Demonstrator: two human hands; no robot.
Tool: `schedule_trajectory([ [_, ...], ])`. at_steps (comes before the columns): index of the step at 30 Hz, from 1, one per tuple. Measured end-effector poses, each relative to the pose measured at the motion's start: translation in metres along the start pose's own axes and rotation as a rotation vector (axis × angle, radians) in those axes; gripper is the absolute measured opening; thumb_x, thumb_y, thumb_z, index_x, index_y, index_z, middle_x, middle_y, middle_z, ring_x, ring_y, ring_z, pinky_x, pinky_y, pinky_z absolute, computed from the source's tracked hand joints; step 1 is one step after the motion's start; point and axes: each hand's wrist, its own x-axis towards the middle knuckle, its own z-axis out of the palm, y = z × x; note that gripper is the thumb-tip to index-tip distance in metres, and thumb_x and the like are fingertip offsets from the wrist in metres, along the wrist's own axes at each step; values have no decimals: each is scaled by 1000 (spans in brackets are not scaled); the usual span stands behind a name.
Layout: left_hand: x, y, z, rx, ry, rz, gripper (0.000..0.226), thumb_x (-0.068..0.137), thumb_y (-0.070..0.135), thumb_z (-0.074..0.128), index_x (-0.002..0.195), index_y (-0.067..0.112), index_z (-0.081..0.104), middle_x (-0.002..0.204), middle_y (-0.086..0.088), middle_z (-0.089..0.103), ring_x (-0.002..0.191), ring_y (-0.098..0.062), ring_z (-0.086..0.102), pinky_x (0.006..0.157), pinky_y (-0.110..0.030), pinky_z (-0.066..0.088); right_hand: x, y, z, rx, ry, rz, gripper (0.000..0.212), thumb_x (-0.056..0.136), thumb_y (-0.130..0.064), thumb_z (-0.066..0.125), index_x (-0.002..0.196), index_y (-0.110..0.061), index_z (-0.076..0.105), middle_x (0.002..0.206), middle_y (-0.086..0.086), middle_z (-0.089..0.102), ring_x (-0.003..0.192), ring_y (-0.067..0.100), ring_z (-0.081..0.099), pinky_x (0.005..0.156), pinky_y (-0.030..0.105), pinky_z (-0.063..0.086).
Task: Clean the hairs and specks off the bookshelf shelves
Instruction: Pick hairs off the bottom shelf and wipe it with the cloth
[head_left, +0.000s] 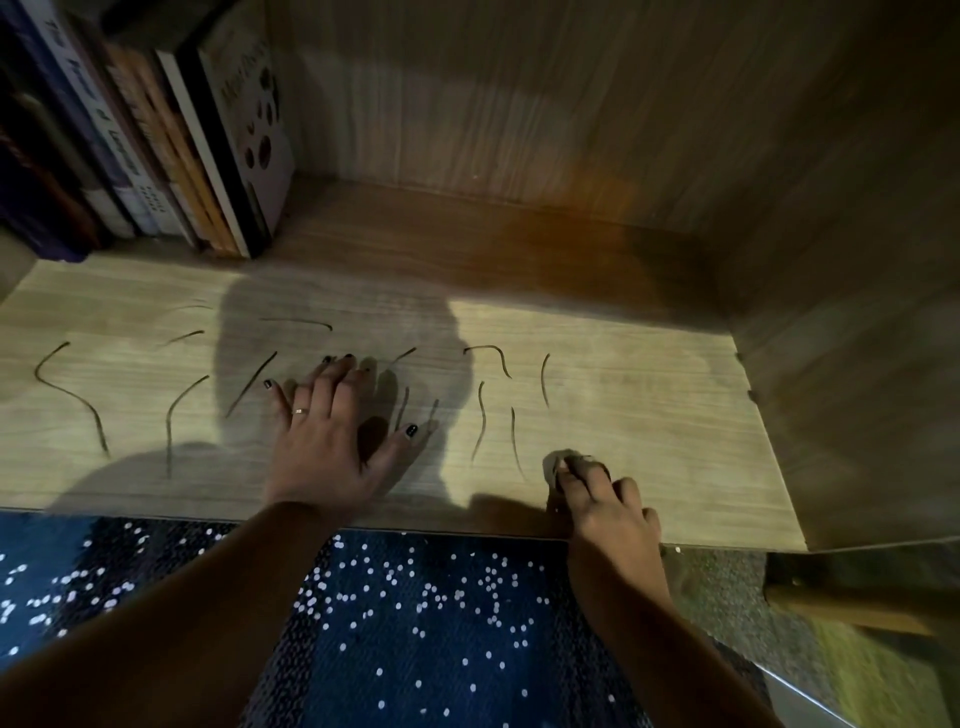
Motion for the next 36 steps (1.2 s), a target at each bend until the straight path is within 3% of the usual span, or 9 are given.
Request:
schedule_trajectory([
  [2, 0, -1, 1, 2, -5, -3, 79, 83, 67, 37, 136, 8, 43, 144, -16, 44, 133, -33, 36, 116, -63, 10, 1, 4, -2, 52, -9, -15, 60, 94, -7, 38, 149, -28, 27, 147, -6, 29, 120, 19, 32, 97, 39, 38],
  [5, 1, -1, 1, 11, -5, -4, 80, 83, 67, 37, 135, 7, 44, 143, -17, 45, 131, -35, 38, 115, -64, 12, 10, 9, -9, 155, 121, -37, 52, 92, -15, 48, 142, -24, 42, 135, -2, 45, 115, 20, 42, 93, 40, 45],
  [8, 0, 0, 0, 23, -6, -7, 79, 84, 67, 36, 131, 5, 46, 140, -18, 47, 129, -36, 40, 114, -66, 15, 25, 13, -7, 231, 270, -57, 53, 86, -5, 56, 138, -12, 50, 124, 9, 54, 108, 28, 50, 86, 44, 50],
  [13, 1, 0, 0, 8, -3, 2, 79, 84, 68, 36, 134, 7, 45, 141, -17, 46, 131, -35, 38, 115, -65, 13, 48, 6, 6, 146, 231, -75, 44, 87, -9, 47, 130, -15, 58, 130, 8, 53, 109, 32, 51, 85, 45, 49],
  [15, 0, 0, 1, 2, -4, -2, 80, 83, 69, 36, 134, 7, 45, 143, -16, 45, 132, -35, 37, 117, -63, 10, 52, 3, 4, 71, 222, -95, 48, 86, -11, 39, 130, -16, 57, 131, 5, 53, 106, 30, 49, 82, 43, 46],
  [21, -1, 1, 0, 9, 3, -4, 79, 83, 69, 37, 132, 8, 46, 142, -15, 47, 131, -35, 38, 116, -65, 12, 75, -5, -11, -97, 191, -79, 57, 88, -4, 43, 141, -25, 42, 142, -5, 37, 117, 24, 37, 89, 39, 37],
  [29, -1, 0, 1, -9, -1, -1, 79, 84, 69, 37, 133, 8, 46, 141, -14, 47, 130, -34, 40, 116, -64, 12, 126, -20, -31, -32, 160, 16, 49, 89, -5, 44, 135, -21, 49, 136, -1, 40, 118, 27, 36, 91, 45, 34],
  [36, -1, 2, 0, 3, 6, -12, 77, 84, 67, 36, 131, 7, 46, 135, -18, 50, 127, -36, 41, 113, -67, 17, 115, -21, -30, -53, 150, 20, 57, 91, -7, 40, 145, -24, 37, 144, -2, 39, 122, 25, 35, 95, 41, 34],
])
